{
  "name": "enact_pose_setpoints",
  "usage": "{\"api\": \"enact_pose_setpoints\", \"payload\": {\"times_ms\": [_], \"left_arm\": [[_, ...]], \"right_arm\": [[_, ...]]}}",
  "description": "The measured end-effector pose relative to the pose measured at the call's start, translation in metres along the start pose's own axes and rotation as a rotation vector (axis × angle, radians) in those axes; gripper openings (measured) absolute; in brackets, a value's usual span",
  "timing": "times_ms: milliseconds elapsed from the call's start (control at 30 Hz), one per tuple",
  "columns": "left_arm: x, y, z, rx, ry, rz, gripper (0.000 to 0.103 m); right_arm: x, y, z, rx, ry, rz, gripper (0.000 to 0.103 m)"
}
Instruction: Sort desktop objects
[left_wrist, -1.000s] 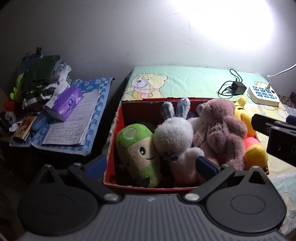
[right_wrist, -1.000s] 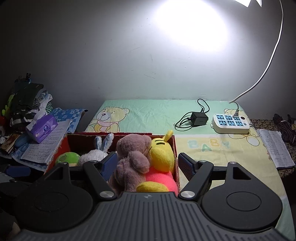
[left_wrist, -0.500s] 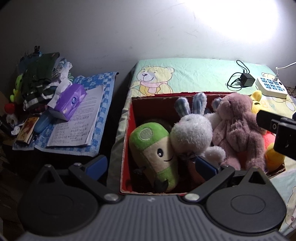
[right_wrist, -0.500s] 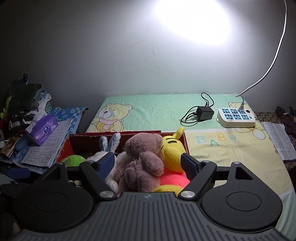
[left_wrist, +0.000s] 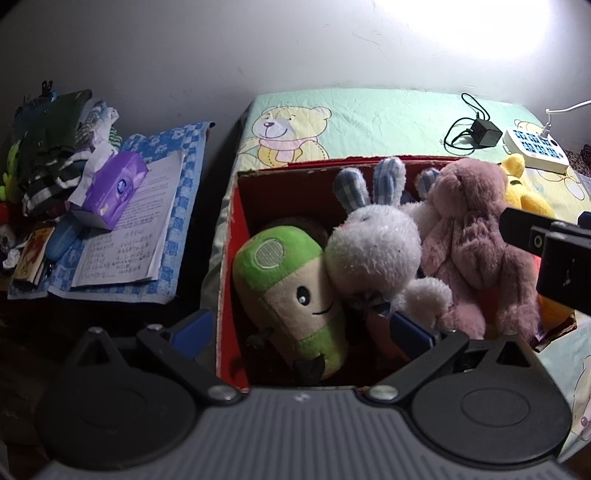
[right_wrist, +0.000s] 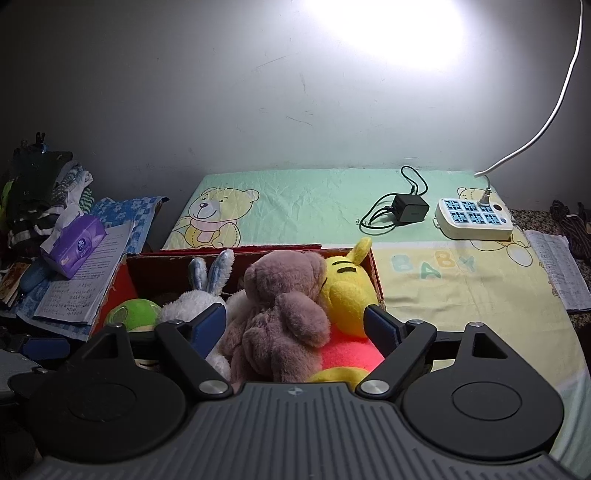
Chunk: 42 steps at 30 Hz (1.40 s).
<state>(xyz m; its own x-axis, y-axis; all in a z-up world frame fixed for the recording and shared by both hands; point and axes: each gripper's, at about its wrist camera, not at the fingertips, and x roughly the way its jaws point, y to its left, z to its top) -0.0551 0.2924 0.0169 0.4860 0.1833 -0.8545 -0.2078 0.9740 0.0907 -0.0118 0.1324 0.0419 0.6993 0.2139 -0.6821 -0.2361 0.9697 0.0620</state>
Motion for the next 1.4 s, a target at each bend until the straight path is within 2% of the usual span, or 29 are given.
{"api": "enact_pose_setpoints", "payload": {"times_ms": [167, 667, 1400], "left_arm": [[0.007, 0.004, 0.0, -0.013, 0.022, -0.007, 0.102], [0.012, 0.01, 0.001, -0.025, 0.021, -0.004, 0.102], [0.011, 0.018, -0.005, -0.055, 0.029, 0.01, 0.102]], "right_arm": [[0.007, 0.007, -0.003, -0.025, 0.024, -0.005, 0.084], [0.019, 0.018, -0.005, -0.067, 0.065, -0.066, 0.084], [0.024, 0.027, -0.009, -0.071, 0.115, -0.03, 0.084]]}}
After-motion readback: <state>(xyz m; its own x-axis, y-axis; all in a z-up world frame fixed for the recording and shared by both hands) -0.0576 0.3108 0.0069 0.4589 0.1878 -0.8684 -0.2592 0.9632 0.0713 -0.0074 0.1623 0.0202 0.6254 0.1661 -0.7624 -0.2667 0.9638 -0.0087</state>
